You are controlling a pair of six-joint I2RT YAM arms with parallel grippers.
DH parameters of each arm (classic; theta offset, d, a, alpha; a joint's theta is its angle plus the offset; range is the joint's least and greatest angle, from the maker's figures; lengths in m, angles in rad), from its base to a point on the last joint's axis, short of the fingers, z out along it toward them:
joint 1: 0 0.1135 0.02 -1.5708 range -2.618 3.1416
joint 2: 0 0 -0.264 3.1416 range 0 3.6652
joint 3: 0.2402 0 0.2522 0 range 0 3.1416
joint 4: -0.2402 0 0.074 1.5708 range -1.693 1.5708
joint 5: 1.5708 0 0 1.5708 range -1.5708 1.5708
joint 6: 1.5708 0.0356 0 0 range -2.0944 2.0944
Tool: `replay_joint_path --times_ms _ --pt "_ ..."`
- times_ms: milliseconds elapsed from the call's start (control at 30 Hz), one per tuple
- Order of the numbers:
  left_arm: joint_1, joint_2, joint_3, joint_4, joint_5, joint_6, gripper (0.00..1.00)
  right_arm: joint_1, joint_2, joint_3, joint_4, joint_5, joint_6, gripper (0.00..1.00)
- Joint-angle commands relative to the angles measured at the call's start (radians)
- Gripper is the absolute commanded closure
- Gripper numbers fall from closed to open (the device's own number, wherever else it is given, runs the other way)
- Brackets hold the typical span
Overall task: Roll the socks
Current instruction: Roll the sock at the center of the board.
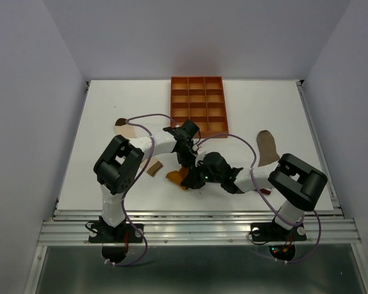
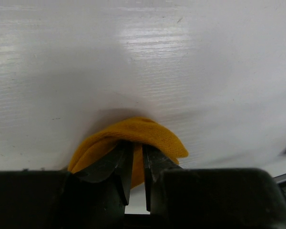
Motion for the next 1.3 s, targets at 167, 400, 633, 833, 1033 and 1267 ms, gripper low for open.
replay_joint_path --times_ms 167,400,633,833,1033,1267 --pt "0.033 0.010 -0.004 -0.040 -0.199 0.016 0.74 -0.062 0.047 -0.021 -0.214 -0.094 0.148 0.99" --pt "0.048 0.010 -0.015 -0.039 -0.208 0.005 0.74 -0.097 0.067 -0.026 -0.257 -0.097 0.206 0.99" --pt "0.050 -0.001 -0.016 -0.027 -0.210 0.007 0.74 -0.177 0.124 -0.007 -0.275 -0.189 0.289 0.99" --pt "0.050 -0.018 -0.015 -0.005 -0.192 0.018 0.73 -0.223 0.151 0.011 -0.295 -0.263 0.343 0.99" --pt "0.048 -0.103 -0.013 0.021 -0.181 0.047 0.61 -0.232 0.191 0.054 -0.355 -0.270 0.353 0.99" --pt "0.045 -0.168 -0.015 0.023 -0.096 0.103 0.57 -0.241 0.216 0.100 -0.412 -0.261 0.343 0.99"
